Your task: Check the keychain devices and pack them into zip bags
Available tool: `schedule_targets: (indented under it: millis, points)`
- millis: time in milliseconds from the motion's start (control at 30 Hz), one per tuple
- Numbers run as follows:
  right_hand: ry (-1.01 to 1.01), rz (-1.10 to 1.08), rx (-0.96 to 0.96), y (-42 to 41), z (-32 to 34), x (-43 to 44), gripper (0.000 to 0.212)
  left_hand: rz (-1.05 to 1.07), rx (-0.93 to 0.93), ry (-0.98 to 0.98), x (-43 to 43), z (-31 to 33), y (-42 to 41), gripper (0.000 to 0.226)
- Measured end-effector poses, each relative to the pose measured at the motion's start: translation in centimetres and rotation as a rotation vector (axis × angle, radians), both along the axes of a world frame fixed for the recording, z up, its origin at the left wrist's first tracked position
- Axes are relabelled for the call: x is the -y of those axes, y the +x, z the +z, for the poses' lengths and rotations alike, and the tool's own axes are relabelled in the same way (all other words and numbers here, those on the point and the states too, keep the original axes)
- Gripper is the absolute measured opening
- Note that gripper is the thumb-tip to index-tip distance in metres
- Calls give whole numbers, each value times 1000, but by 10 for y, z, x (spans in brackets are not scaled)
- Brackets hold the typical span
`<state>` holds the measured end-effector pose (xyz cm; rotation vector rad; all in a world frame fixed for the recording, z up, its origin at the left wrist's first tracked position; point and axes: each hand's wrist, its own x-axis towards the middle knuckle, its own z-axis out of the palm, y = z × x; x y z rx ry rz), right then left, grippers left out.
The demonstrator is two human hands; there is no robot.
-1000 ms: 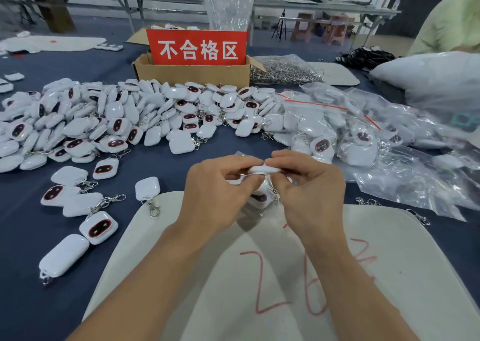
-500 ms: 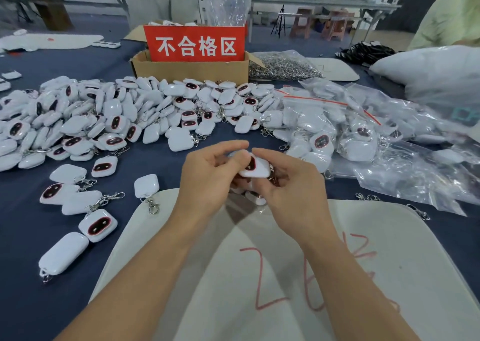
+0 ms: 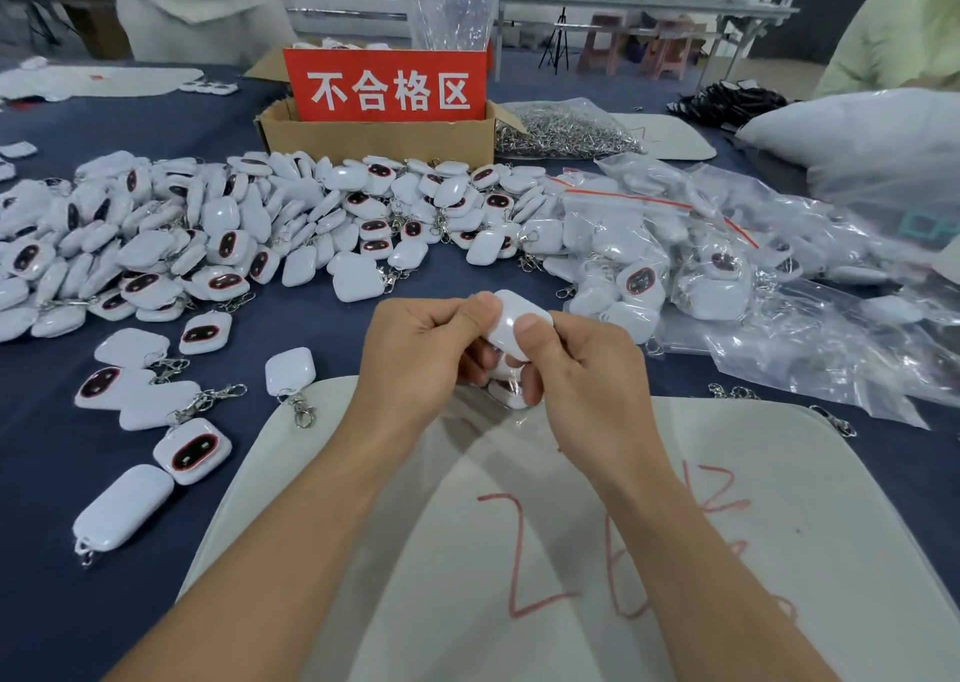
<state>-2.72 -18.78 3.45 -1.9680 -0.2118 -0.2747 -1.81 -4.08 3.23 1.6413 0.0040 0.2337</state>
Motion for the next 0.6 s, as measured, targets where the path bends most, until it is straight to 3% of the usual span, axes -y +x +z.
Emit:
schedule_targets:
  millis: [67,233,367,500,600]
  points:
    - [43,-53,-43,1,3,4,53,13,26,35,2,1,-3,38]
    - [383,-298,-87,3,10,33,49,91,143,422,13,-1,-19,20]
    - [662,-413,-156,-2,12,53,23,73,360,834,39,-4,-38,46]
    - [527,-446,-288,-4,8,54,22,113,536,1053,49,-8,-38,33]
    - [358,-499,-347,-2,5,52,27,142,454,995,48,-14,-36,19]
